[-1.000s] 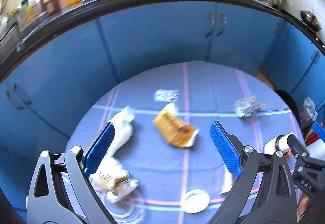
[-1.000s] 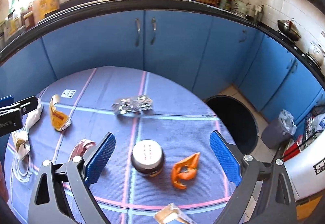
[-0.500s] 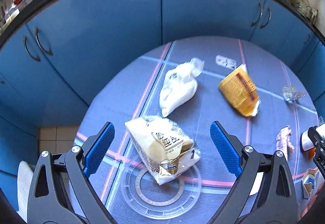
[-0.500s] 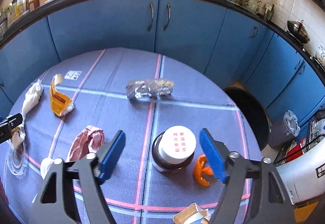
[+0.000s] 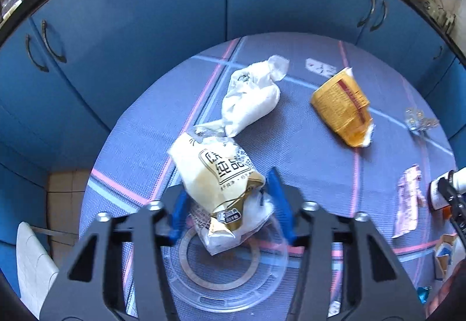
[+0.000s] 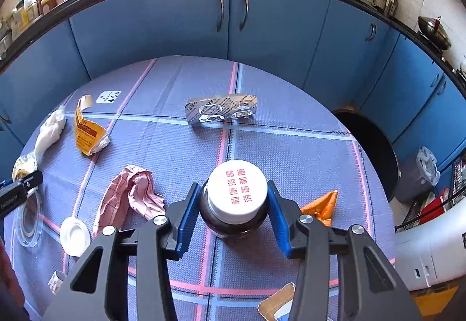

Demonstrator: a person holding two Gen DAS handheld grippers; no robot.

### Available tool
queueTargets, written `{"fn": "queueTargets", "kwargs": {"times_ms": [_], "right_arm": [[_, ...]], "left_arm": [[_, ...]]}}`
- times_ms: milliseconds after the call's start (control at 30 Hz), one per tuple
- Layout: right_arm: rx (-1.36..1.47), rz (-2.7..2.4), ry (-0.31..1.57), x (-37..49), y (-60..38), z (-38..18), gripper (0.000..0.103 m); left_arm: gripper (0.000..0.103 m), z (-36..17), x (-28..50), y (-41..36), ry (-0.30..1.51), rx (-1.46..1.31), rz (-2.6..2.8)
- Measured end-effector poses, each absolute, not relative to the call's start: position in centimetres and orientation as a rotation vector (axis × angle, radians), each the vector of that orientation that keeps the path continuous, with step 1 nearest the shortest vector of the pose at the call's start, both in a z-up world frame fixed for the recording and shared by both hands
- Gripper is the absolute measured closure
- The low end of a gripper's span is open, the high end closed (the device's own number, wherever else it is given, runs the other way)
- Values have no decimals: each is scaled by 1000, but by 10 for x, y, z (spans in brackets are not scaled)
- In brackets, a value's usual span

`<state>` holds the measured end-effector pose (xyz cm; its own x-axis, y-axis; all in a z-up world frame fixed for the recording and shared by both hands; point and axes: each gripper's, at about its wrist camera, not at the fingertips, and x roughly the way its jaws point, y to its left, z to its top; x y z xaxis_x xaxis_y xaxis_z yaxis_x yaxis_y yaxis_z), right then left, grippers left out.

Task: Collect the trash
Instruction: 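Grasp the white-and-yellow snack bag with the left tool while the right tool grasps the brown jar, then carry the snack bag and brown jar with both tools over the black bin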

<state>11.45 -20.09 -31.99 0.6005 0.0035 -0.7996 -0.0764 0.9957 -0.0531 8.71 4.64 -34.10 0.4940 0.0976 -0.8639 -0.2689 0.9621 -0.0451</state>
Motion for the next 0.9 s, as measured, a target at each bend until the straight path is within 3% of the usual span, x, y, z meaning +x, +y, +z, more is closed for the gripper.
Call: {"fn": "queueTargets", "kwargs": {"times_ms": [167,567,900], "right_arm": [[-72,46,917,113,-203,-307,59],[-41,-23,840,110,-238,-246,59],[-14,-116,786,108,-284,-209,59]], "left_arm": [[71,-317,91,37,1006,-189,174],[72,-244,116,-25,898,-130,37],[72,-214,138,-84,867,-79,-70]]}}
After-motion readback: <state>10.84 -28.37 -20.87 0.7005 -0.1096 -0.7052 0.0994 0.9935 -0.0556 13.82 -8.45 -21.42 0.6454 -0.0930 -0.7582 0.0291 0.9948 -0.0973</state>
